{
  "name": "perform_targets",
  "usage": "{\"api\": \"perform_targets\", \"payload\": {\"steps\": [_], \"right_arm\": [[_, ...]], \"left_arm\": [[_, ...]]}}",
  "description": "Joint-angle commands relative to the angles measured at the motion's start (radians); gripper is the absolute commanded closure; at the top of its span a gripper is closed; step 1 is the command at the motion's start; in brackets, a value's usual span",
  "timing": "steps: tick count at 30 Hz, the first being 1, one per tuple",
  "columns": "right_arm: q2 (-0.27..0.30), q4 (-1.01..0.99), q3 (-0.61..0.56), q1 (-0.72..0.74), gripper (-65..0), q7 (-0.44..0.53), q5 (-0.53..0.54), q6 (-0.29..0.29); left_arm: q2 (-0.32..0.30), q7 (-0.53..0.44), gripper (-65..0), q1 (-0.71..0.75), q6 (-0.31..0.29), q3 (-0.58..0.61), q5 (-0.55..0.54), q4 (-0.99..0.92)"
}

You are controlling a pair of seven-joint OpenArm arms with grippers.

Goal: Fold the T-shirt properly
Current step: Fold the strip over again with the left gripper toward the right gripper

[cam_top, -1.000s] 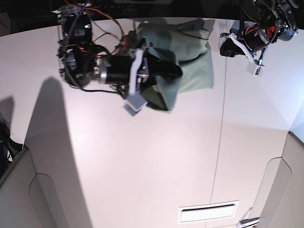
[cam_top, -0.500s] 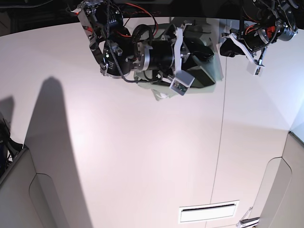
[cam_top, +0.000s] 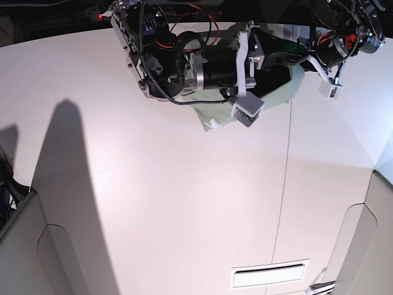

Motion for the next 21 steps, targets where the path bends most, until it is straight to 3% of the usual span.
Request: {"api": "perform_targets", "payload": {"steps": [1, 9, 14, 18, 21], "right_arm": [[-0.018, 0.023, -0.002, 0.032, -33.4, 0.021, 0.036, 0.008], [-0.023, 0.030, -0.001, 0.130, -33.4, 0.004, -0.060, 0.007], [-0.023, 0.030, -0.005, 0.126, -33.5, -0.060, -0.059, 0.007], [-0.023, 0.030, -0.016, 0.116, -38.8, -0.072, -0.058, 0.007], [-0.023, 0.030, -0.038, 0.116, -38.6, -0.114, -0.058, -0.002]], "left_arm": [[-0.014, -0.011, -12.4, -0.002, -0.007, -0.004, -0.014, 0.014], [-0.055, -0.011, -12.4, -0.002, -0.007, -0.007, -0.021, 0.014], [-0.055, -0.011, -12.4, -0.002, -0.007, -0.007, -0.028, 0.014], [-0.055, -0.010, -12.4, -0.002, -0.007, -0.006, -0.028, 0.014], [-0.055, -0.010, -12.4, -0.002, -0.007, -0.006, -0.027, 0.014]]}}
